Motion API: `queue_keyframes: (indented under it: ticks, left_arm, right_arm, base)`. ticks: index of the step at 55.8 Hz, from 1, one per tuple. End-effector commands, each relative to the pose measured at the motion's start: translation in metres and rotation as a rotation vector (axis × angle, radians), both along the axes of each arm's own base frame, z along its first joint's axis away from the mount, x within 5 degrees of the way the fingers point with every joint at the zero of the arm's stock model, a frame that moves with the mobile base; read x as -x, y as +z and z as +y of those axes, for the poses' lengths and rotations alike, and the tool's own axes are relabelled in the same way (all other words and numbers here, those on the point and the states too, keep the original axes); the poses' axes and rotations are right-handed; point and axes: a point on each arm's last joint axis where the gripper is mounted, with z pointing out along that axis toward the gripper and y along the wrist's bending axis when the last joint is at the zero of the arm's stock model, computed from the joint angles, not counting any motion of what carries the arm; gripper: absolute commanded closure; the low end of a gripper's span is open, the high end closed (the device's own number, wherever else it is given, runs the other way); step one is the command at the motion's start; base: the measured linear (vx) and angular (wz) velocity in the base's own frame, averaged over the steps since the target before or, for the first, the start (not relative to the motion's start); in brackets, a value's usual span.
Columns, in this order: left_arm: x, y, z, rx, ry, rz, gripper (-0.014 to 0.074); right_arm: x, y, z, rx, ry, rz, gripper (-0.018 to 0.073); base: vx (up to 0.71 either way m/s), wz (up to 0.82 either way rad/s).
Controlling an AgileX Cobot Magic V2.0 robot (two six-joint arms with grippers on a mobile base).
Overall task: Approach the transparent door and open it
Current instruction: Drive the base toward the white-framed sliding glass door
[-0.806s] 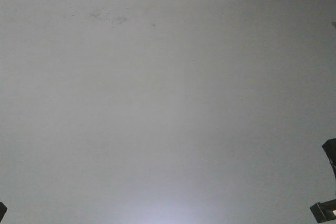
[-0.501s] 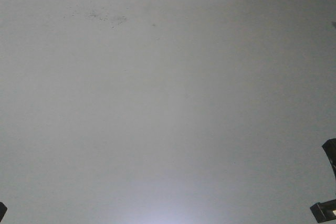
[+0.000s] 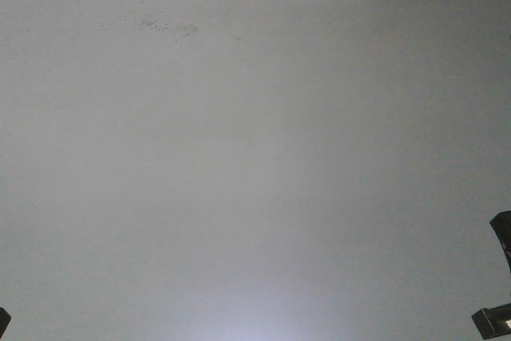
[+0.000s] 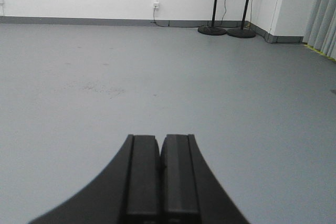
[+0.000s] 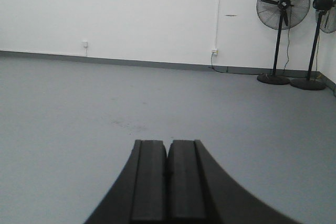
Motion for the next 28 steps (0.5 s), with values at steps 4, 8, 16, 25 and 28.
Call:
queue_keyframes:
  ticks: [4,8,16,25,28]
  left_arm:
    - [0.0012,0.0152,0.0007,0.022,0.008,-0.113,0.0602]
    - [0.0012,0.0152,0.0007,0.022,0.008,-0.113,0.0602]
    - [0.0012,0.0152,0.0007,0.022,0.008,-0.113,0.0602]
    - [0.0012,0.0152,0.0007,0.022,0.008,-0.113,0.0602]
    - [0.0012,0.0152,0.0007,0.022,0.008,-0.113,0.0602]
  right_arm:
    - [0.0011,0.0076,-0.0009,-0.002,-0.012,-0.098,0.0568]
    - [0.0011,0.0076,-0.0009,-0.002,-0.012,-0.098,0.0568]
    - [0.0011,0.0076,-0.0009,-0.002,-0.012,-0.098,0.0568]
    - [0.0011,0.0076,-0.0009,-0.002,-0.012,-0.098,0.0568]
    - [0.0011,0.0076,-0.0009,-0.002,-0.012,-0.098,0.0568]
  base:
    - [0.03,0.06]
    - [0.05,0.07]
    - [0.09,0.08]
    - [0.15,0.13]
    - [0.2,0.15]
